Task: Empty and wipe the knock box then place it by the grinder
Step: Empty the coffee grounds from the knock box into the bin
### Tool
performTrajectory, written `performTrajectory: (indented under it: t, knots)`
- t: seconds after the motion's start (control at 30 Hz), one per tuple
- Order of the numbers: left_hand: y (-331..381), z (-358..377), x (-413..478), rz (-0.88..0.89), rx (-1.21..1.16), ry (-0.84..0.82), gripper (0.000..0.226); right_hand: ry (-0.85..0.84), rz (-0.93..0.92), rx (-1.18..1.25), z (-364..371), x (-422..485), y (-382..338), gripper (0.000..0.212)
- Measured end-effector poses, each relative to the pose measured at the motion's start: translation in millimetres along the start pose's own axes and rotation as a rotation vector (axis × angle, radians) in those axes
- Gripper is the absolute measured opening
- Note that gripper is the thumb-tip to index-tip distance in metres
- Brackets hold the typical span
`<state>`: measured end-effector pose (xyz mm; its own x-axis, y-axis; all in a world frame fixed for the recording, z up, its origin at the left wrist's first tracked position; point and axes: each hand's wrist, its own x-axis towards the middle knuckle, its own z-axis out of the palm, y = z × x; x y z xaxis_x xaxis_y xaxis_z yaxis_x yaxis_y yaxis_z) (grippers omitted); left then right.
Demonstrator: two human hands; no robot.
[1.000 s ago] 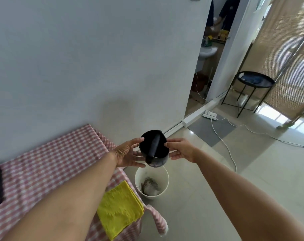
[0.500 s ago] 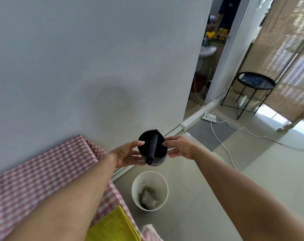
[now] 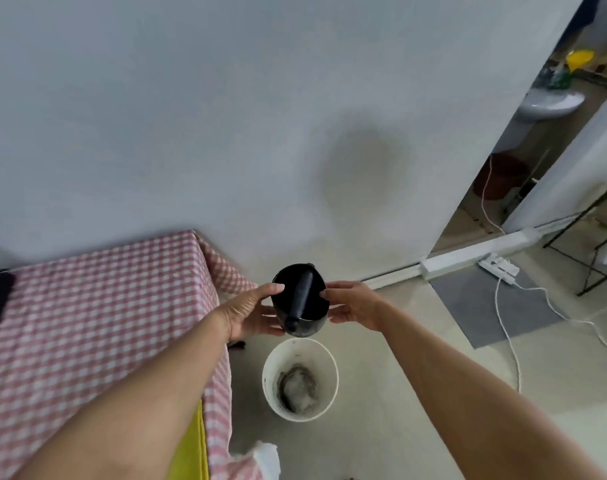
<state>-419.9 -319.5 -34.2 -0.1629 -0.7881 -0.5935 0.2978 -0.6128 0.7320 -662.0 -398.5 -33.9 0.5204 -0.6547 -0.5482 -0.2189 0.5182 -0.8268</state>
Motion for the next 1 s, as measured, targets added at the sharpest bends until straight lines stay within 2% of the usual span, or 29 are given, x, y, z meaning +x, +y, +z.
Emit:
performTrajectory:
  t: [0.23, 0.4, 0.57, 0.73, 1.0]
  knots:
    - [-46.3, 10.7, 19.6, 0.012, -0.141, 0.196, 0.105, -0.119, 0.074, 0.005, -27.8, 35.0, 26.7, 0.04]
    - [-92.0, 1.5, 48.1, -0.022, -0.298, 0.287, 0.098, -0.151, 0.14, -0.03, -34.5, 74.5, 61.4, 0.036]
    - [-137.9, -23.6, 99.1, -0.084, -0.391, 0.382, 0.091, -0.08, 0.179, -0.04, -38.2, 126.5, 114.2, 0.025]
    - [-196.9, -52.6, 162.1, -0.108, -0.485, 0.424, 0.089, 0.011, 0.195, -0.036, -42.5, 187.2, 182.6, 0.024]
    - [-291.3, -95.6, 236.0, -0.184, -0.527, 0.448, 0.079, 0.032, 0.284, -0.022, -53.8, 261.2, 294.8, 0.028]
